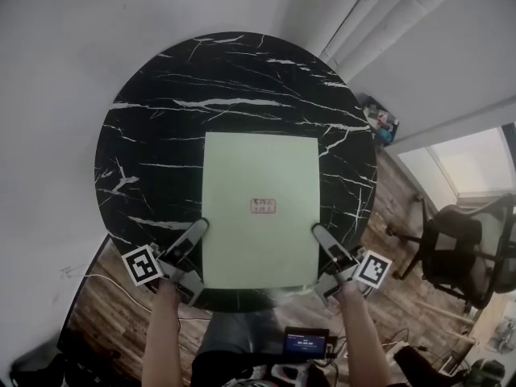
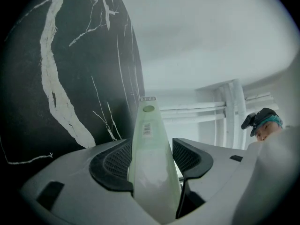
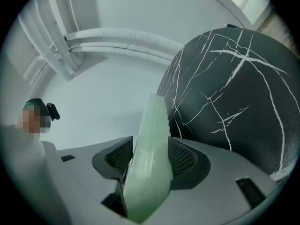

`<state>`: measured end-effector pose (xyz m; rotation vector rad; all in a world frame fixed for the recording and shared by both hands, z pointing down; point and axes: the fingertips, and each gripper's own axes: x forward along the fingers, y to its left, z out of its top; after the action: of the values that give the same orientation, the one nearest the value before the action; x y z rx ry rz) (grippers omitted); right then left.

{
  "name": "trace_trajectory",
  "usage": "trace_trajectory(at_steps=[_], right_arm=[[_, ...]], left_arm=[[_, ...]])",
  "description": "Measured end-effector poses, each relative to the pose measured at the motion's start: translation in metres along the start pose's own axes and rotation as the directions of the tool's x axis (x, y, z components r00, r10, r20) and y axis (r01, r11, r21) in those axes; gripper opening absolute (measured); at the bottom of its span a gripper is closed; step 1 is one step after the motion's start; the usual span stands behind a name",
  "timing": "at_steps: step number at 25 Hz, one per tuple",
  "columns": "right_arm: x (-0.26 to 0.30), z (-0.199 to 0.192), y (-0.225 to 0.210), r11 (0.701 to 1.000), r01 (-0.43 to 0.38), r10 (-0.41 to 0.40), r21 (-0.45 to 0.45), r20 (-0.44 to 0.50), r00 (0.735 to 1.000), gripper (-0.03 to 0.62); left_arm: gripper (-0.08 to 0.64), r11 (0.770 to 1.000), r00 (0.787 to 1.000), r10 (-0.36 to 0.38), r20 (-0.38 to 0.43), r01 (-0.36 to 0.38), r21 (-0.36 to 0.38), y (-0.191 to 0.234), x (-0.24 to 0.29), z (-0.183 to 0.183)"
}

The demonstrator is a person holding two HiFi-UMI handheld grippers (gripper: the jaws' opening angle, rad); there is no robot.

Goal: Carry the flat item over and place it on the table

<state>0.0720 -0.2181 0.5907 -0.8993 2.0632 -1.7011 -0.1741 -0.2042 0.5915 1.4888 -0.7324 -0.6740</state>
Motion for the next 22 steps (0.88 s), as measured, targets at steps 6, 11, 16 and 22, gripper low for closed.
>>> trace_trajectory(at_steps=[6, 11, 16, 22], right_arm=[[0.010, 0.003, -0.005, 1.000, 0.002, -0.002, -0.007, -0.013, 1.000, 0.222], [0.017, 0.003, -0.010, 1.000, 0.006, -0.006, -0.009, -0.022, 1.000, 0.222], [0.022, 0.002, -0.013, 1.000, 0.014, -0.014, -0.007, -0.034, 0.999, 0.221], [0.025, 0.001, -0.014, 0.999, 0.020, -0.021, -0.032, -0.043, 0.999, 0.221]], left_arm=[[0.268, 1.000, 1.000, 0.008, 0.006, -0.008, -0.005, 0.009, 0.002, 0.007], [0.268, 1.000, 1.000, 0.013, 0.012, -0.013, -0.017, 0.015, 0.004, 0.012], [0.268, 0.999, 1.000, 0.027, 0.016, -0.027, -0.027, 0.017, 0.004, 0.016], [0.268, 0.998, 0.998, 0.057, 0.008, -0.057, -0.023, 0.019, 0.006, 0.018]])
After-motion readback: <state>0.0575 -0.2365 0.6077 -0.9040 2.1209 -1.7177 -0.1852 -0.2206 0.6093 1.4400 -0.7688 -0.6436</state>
